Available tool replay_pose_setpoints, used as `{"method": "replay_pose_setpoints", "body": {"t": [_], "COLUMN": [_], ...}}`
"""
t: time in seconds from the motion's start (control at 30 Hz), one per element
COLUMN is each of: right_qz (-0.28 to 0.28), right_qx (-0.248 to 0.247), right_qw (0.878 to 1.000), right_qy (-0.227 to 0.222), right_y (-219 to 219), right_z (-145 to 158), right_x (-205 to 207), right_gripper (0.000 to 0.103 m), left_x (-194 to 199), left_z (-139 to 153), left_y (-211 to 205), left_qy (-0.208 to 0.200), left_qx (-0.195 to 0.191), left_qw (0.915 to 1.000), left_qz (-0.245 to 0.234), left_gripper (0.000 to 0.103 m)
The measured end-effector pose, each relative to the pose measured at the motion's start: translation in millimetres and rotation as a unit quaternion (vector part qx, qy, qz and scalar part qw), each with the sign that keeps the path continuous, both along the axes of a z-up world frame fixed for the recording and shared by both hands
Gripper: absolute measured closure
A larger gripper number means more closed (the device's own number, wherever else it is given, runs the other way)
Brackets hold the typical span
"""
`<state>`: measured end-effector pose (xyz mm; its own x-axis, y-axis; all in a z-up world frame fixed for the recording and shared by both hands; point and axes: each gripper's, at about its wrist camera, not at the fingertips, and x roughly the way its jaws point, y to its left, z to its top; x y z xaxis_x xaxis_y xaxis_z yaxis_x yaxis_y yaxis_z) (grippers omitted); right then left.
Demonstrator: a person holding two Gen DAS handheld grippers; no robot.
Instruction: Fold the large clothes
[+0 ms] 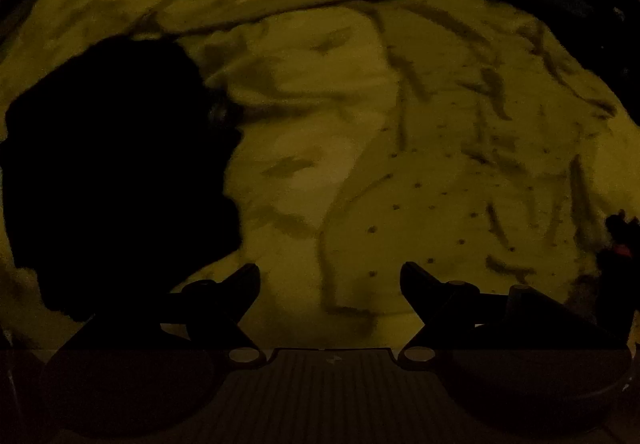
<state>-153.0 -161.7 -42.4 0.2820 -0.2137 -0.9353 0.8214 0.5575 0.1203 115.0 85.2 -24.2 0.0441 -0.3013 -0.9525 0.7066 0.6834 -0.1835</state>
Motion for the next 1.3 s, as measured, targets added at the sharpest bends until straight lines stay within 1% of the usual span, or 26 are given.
{"method": "replay_pose_setpoints", "body": {"t": [0.1, 0.2, 0.23, 0.27, 0.33, 0.43, 0.47, 0.53, 0.57, 0.6, 0.63, 0.67, 0.7, 0.73, 0.8, 0.87, 0.93, 1.0, 1.03, 1.1, 1.13, 1.2, 1.3], "right_qz": [-0.021, -0.086, -0.111, -0.128, -0.163, -0.221, -0.238, -0.268, -0.276, -0.278, -0.267, -0.253, -0.238, -0.221, -0.179, -0.140, -0.106, -0.083, -0.075, -0.074, -0.082, -0.113, -0.180], "right_qx": [-0.033, -0.054, -0.071, -0.089, -0.131, -0.180, -0.189, -0.186, -0.187, -0.189, -0.192, -0.199, -0.210, -0.226, -0.246, -0.257, -0.260, -0.264, -0.268, -0.275, -0.276, -0.273, -0.272], "right_qw": [0.999, 0.993, 0.989, 0.985, 0.977, 0.958, 0.952, 0.942, 0.940, 0.940, 0.943, 0.946, 0.948, 0.949, 0.953, 0.956, 0.959, 0.959, 0.958, 0.956, 0.954, 0.952, 0.944], "right_qy": [-0.027, -0.060, -0.068, -0.066, -0.046, 0.004, 0.031, 0.075, 0.072, 0.059, 0.039, 0.029, 0.023, 0.017, 0.001, -0.019, -0.046, -0.063, -0.067, -0.076, -0.082, -0.079, -0.050], "right_y": [-15, -46, -59, -71, -103, -150, -164, -186, -188, -188, -182, -175, -163, -150, -127, -95, -68, -47, -36, -27, -23, -19, -6], "right_z": [34, 76, 92, 104, 125, 139, 138, 133, 132, 132, 132, 132, 132, 133, 137, 143, 151, 164, 172, 181, 186, 192, 200], "right_x": [-26, -63, -79, -91, -118, -154, -161, -172, -174, -174, -171, -167, -159, -152, -140, -128, -124, -127, -132, -143, -153, -177, -226], "right_gripper": [0.098, 0.098, 0.098, 0.098, 0.098, 0.097, 0.087, 0.085, 0.084, 0.081, 0.069, 0.053, 0.046, 0.043, 0.040, 0.031, 0.029, 0.025, 0.019, 0.018, 0.016, 0.015, 0.016], "left_x": [6, 7, 7, 6, 5, 2, 2, 2, 2, 3, 4, 5, 6, 8, 11, 13, 15, 19, 21, 26, 28, 31, 31], "left_z": [-7, -11, -12, -12, -14, -14, -14, -13, -13, -12, -13, -14, -15, -16, -16, -15, -12, -8, -6, 0, 2, 8, 17], "left_y": [6, 5, 4, 3, -2, -8, -9, -9, -8, -7, -5, -4, -2, -1, 4, 7, 9, 12, 12, 12, 12, 9, 4], "left_qy": [0.009, 0.016, 0.018, 0.019, 0.021, 0.020, 0.019, 0.018, 0.016, 0.016, 0.017, 0.019, 0.019, 0.020, 0.018, 0.012, 0.002, -0.009, -0.012, -0.018, -0.022, -0.030, -0.050], "left_qx": [0.007, 0.005, 0.004, 0.002, 0.000, -0.001, -0.001, 0.000, 0.000, 0.000, 0.000, 0.002, 0.004, 0.006, 0.005, 0.001, -0.004, -0.012, -0.015, -0.020, -0.020, -0.020, -0.021], "left_qw": [0.9998, 0.9996, 0.9996, 0.9996, 0.9997, 0.9998, 0.9998, 0.9998, 0.9999, 0.9999, 0.9998, 0.9998, 0.9997, 0.9997, 0.9997, 0.9997, 0.9998, 0.9997, 0.9996, 0.9993, 0.9990, 0.9987, 0.9981], "left_qz": [0.017, 0.022, 0.021, 0.020, 0.014, 0.004, 0.002, -0.001, 0.000, 0.003, 0.006, 0.009, 0.011, 0.013, 0.018, 0.020, 0.018, 0.018, 0.020, 0.027, 0.032, 0.036, 0.030], "left_gripper": [0.000, 0.000, 0.000, 0.000, 0.000, 0.000, 0.000, 0.000, 0.000, 0.000, 0.000, 0.000, 0.000, 0.000, 0.000, 0.000, 0.000, 0.000, 0.000, 0.000, 0.000, 0.000, 0.000]}}
